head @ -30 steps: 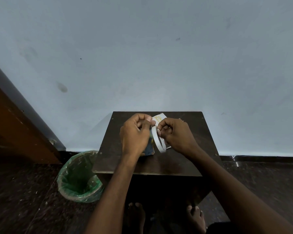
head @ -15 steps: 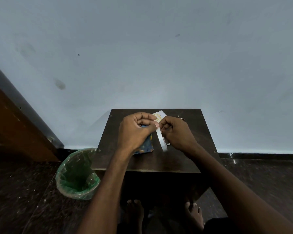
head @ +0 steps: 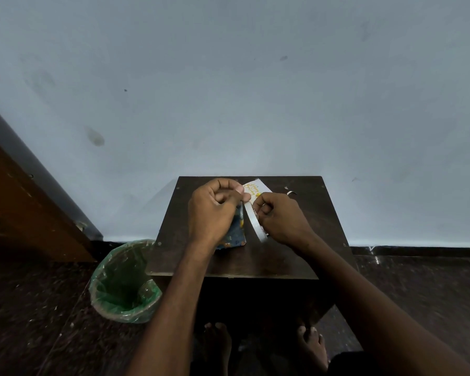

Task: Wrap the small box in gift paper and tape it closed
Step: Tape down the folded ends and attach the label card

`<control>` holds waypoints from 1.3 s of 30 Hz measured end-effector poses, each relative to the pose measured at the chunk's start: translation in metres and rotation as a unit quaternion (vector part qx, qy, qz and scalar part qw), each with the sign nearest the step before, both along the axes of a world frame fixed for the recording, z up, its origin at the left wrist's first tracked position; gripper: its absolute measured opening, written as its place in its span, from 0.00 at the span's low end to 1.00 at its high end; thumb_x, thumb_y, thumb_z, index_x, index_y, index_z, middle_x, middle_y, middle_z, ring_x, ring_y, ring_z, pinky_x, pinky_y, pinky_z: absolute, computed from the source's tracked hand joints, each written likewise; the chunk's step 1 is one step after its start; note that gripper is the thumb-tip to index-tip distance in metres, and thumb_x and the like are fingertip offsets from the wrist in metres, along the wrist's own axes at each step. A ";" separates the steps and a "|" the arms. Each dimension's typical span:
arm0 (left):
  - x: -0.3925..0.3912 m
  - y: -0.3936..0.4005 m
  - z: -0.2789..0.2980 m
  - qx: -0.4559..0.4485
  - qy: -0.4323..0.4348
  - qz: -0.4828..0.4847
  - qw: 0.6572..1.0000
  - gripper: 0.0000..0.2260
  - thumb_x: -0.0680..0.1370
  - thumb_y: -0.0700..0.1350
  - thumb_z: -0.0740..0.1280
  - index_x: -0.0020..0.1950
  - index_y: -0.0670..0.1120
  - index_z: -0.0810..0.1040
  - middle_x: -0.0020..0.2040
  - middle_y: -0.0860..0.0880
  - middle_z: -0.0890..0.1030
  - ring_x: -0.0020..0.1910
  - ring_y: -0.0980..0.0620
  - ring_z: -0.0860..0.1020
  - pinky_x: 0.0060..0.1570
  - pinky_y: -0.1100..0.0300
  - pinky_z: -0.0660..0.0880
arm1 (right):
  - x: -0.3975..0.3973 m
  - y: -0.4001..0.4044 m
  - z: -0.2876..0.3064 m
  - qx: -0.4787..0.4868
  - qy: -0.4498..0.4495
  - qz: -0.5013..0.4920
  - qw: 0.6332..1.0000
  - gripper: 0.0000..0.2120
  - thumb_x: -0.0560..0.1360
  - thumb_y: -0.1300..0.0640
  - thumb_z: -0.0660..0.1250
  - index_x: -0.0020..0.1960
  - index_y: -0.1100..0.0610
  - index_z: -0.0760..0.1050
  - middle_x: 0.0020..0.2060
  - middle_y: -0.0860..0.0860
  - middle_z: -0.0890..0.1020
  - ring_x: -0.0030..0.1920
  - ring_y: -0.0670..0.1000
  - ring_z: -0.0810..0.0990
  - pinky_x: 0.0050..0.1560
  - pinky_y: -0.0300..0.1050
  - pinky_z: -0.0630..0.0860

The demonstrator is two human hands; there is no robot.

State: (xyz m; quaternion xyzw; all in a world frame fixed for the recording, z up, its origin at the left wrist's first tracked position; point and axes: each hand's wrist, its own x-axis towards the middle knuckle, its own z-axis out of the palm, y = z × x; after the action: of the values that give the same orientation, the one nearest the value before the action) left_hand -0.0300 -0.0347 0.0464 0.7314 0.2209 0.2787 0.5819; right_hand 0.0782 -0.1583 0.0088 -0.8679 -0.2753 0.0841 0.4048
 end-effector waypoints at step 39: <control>0.008 0.004 -0.011 0.139 0.070 0.003 0.988 0.07 0.73 0.44 0.80 0.49 0.52 0.87 0.34 0.59 0.86 0.40 0.65 0.84 0.46 0.65 0.76 | 0.025 -0.032 -0.011 -0.270 -0.123 0.013 0.955 0.12 0.73 0.67 0.66 0.42 0.50 0.75 0.51 0.57 0.80 0.53 0.62 0.80 0.43 0.47 0.69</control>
State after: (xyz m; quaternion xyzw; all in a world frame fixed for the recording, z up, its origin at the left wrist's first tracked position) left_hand -0.0217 -0.0306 0.0351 0.8220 0.2226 0.2565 0.4572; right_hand 0.1034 -0.1903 -0.0026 -0.9447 -0.3015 0.0533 0.1173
